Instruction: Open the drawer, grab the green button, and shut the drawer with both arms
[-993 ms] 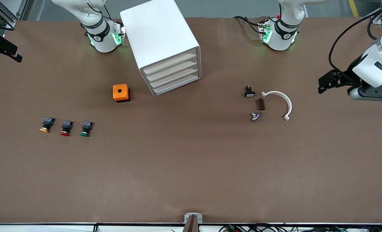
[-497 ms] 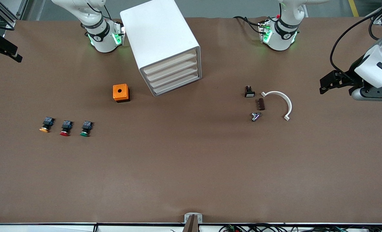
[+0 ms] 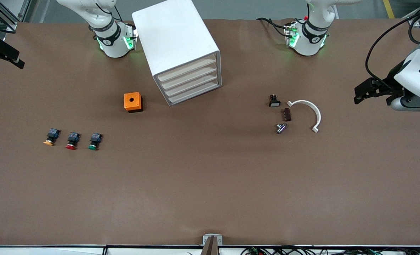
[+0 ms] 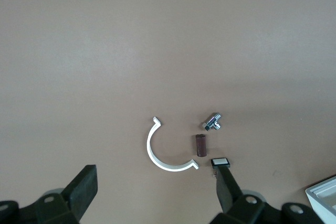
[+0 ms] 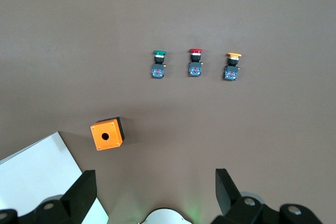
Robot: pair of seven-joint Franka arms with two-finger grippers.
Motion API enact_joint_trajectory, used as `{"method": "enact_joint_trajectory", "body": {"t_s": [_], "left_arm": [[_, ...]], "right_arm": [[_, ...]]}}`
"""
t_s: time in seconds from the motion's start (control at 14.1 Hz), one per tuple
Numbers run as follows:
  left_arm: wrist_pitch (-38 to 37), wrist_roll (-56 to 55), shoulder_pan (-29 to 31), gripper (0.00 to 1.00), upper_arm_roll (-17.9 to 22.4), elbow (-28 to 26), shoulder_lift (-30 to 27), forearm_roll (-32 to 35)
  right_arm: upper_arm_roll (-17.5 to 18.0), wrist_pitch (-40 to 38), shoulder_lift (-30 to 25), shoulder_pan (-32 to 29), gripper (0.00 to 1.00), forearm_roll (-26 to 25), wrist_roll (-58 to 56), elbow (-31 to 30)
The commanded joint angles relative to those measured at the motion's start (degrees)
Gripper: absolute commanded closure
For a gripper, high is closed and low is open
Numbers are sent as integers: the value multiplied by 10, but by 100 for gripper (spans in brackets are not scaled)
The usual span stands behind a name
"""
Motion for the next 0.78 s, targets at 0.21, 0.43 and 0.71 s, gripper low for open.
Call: {"method": "enact_joint_trajectory", "body": {"t_s": [0.21, 0.43, 0.71], "left_arm": [[3, 4, -1, 0, 2, 14, 5, 7], [3, -2, 0, 0, 2, 24, 6, 5], [6, -2, 9, 0, 2, 20, 0, 3]], "right_arm": [[5, -1, -13, -10, 0, 6, -9, -10], [5, -1, -13, -10, 0, 6, -9, -10], [6, -5, -13, -10, 0, 6, -9, -10]]}}
